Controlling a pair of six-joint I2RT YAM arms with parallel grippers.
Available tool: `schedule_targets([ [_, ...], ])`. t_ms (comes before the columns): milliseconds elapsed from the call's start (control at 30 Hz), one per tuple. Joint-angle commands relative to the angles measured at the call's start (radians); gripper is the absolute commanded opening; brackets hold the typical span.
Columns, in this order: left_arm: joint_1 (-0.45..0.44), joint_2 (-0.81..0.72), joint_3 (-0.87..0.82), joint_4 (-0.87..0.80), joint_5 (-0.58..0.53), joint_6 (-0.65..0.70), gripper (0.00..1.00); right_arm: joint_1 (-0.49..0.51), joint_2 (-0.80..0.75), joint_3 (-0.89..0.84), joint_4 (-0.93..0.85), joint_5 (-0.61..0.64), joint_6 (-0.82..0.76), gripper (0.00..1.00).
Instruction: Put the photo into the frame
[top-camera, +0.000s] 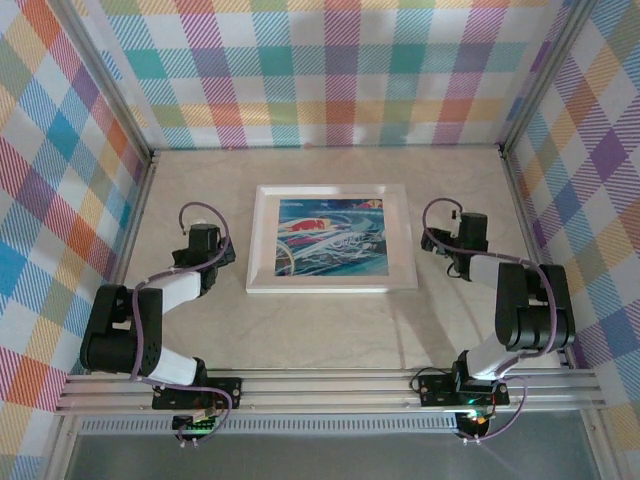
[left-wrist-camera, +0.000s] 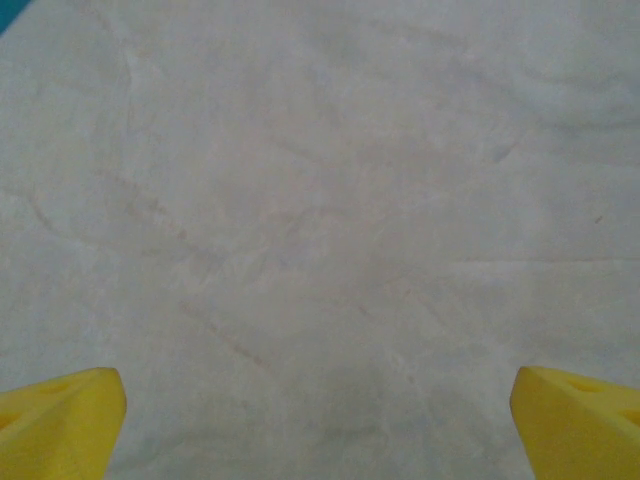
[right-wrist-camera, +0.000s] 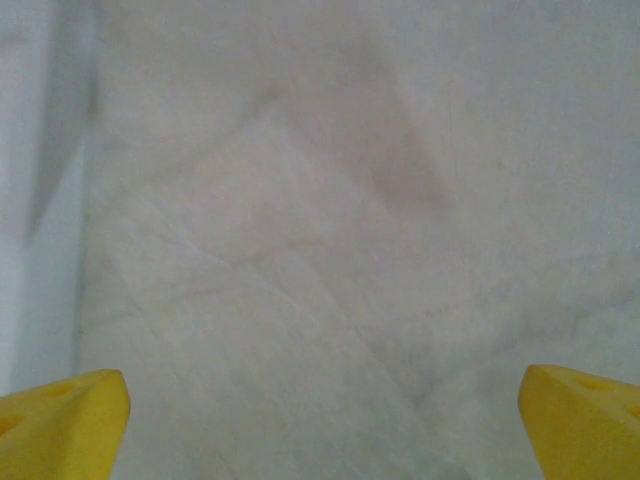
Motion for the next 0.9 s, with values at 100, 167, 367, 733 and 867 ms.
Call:
schedule_targets([
  [100, 0.002, 0.062, -0.064, 0.373, 0.053, 0.106, 0.98, 0.044, -0.006, -0.210, 0.546, 0.057, -0.058, 0.99],
  [167, 0.001, 0.065, -0.096, 0.435, 0.087, 0.123, 0.98, 0.054, -0.015, -0.200, 0.508, 0.079, -0.059, 0.99],
  [367, -0.006, 0.102, -0.138, 0.545, 0.091, 0.132, 1.00, 0.057, -0.009, -0.204, 0.522, 0.083, -0.063, 0.99],
  [733, -0.006, 0.104, -0.139, 0.548, 0.087, 0.134, 1.00, 0.061, -0.010, -0.198, 0.512, 0.089, -0.065, 0.99],
  [867, -0.007, 0.104, -0.139, 0.548, 0.088, 0.133, 1.00, 0.060, -0.011, -0.202, 0.519, 0.086, -0.065, 0.99],
])
